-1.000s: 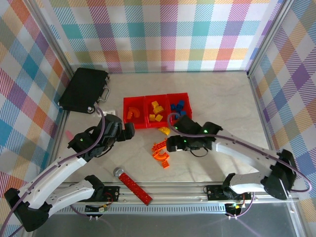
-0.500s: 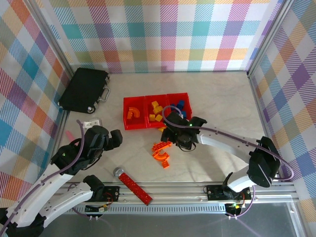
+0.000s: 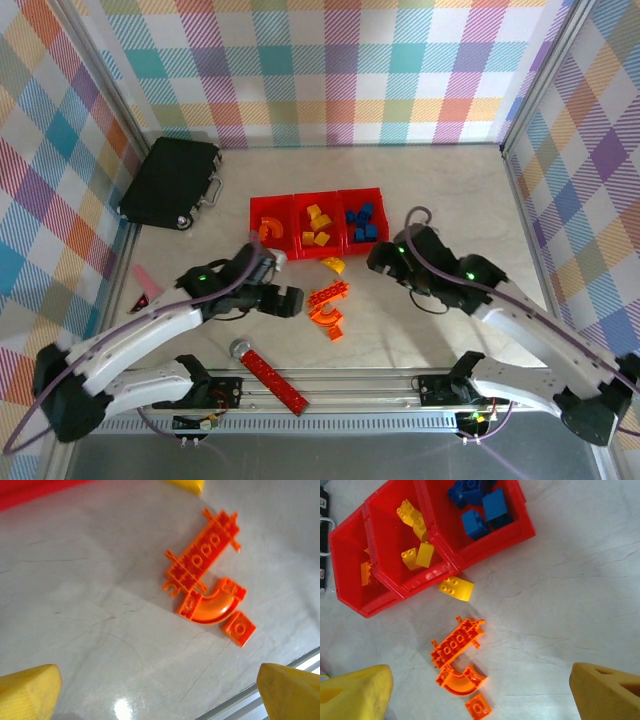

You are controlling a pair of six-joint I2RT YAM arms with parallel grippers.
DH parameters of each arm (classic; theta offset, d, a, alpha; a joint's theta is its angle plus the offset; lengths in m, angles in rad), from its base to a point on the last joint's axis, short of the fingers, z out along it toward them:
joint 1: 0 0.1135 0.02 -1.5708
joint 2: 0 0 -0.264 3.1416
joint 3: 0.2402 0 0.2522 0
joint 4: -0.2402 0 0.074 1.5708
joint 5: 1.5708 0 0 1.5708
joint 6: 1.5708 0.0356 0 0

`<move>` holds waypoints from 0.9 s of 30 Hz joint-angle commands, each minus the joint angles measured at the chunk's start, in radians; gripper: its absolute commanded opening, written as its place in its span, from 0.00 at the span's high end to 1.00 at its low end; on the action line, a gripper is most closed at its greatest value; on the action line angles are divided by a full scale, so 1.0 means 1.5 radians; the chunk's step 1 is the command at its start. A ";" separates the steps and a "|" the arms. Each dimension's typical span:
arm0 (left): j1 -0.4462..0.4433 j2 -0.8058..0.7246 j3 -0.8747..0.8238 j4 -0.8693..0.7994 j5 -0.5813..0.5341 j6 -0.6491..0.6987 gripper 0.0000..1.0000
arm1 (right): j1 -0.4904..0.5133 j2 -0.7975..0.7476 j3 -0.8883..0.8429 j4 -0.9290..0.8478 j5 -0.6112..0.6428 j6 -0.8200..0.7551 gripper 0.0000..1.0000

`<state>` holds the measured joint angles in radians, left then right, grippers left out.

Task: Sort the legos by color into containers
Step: Pick up the lego from the center of the table.

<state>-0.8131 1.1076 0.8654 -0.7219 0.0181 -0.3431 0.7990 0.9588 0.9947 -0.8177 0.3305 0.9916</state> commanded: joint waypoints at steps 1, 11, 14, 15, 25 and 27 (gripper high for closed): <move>-0.033 0.088 0.054 0.051 0.001 0.074 0.00 | -0.007 -0.073 -0.043 -0.046 0.021 -0.051 0.08; -0.053 0.317 0.174 0.071 0.091 0.280 0.02 | -0.014 -0.248 -0.103 -0.132 0.046 -0.046 0.06; -0.059 0.372 0.220 0.024 0.072 0.336 0.08 | -0.014 -0.262 -0.106 -0.147 0.049 -0.051 0.05; -0.059 0.391 0.236 0.011 0.064 0.351 0.11 | -0.014 -0.265 -0.109 -0.148 0.049 -0.055 0.04; -0.067 0.491 0.308 -0.029 0.011 0.414 0.29 | -0.014 -0.272 -0.118 -0.144 0.037 -0.077 0.02; -0.067 0.504 0.319 -0.036 -0.002 0.413 0.32 | -0.015 -0.274 -0.121 -0.143 0.037 -0.079 0.01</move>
<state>-0.9039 1.8404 1.3045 -0.7162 0.0521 0.2379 0.7841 0.5613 0.8238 -1.0157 0.3847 0.8967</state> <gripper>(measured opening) 0.689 0.989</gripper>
